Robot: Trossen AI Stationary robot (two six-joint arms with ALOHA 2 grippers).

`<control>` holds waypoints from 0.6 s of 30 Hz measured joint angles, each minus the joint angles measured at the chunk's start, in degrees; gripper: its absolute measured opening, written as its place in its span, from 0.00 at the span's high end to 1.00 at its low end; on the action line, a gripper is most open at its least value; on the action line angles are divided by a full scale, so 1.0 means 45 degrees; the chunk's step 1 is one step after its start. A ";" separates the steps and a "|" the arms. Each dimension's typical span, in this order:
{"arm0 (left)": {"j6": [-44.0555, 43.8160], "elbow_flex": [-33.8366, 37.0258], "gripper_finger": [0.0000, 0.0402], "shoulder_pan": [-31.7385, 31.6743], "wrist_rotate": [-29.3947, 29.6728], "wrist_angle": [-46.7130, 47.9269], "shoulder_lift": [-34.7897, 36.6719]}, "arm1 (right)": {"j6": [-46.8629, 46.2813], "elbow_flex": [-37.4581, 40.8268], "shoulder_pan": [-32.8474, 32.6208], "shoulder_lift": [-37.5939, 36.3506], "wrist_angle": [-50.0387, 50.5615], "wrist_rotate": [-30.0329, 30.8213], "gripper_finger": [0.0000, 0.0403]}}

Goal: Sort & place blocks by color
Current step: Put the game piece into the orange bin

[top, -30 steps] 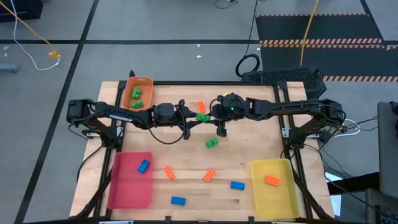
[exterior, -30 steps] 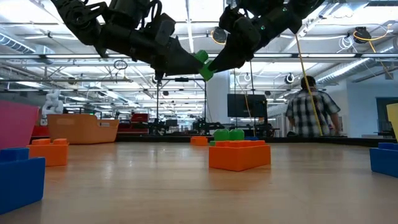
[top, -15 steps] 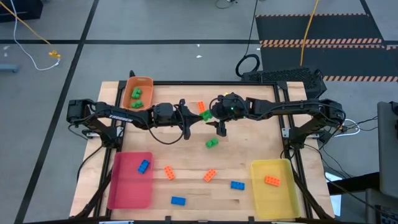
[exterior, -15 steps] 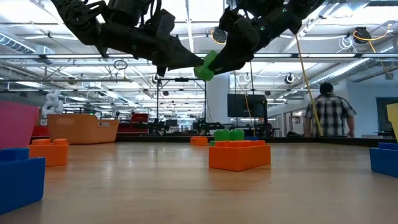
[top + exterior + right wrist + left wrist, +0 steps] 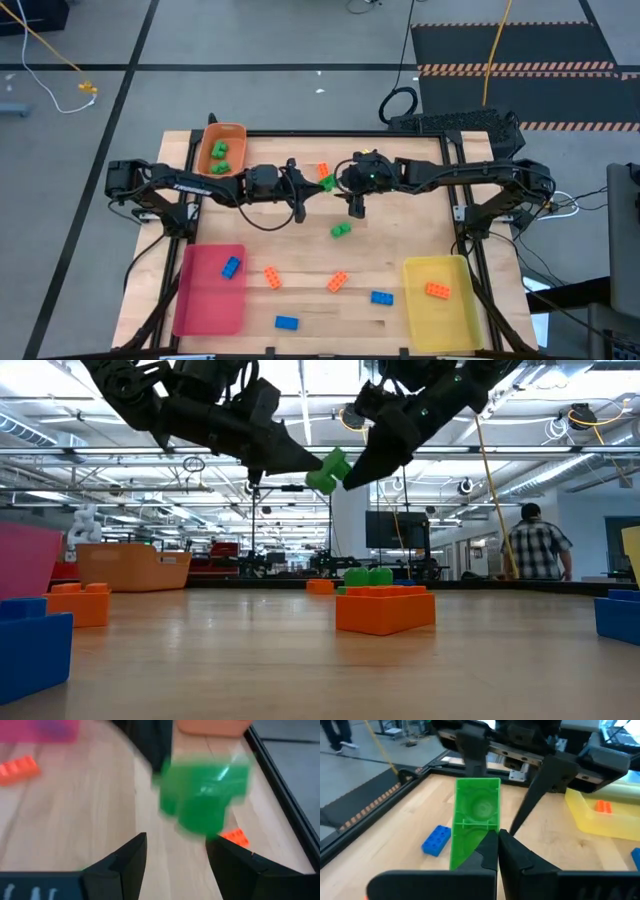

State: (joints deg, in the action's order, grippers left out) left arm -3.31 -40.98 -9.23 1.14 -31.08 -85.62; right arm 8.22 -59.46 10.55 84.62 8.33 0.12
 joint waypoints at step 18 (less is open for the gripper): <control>-0.1967 -0.0004 1.00 -0.2229 0.5229 0.8655 0.4967 | -0.0671 0.1255 0.0073 -0.0010 -0.0747 0.1676 0.51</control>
State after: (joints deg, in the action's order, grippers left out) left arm -12.16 -40.99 -19.25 24.67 7.87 -63.27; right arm 5.20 -53.81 10.87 84.58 4.97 7.66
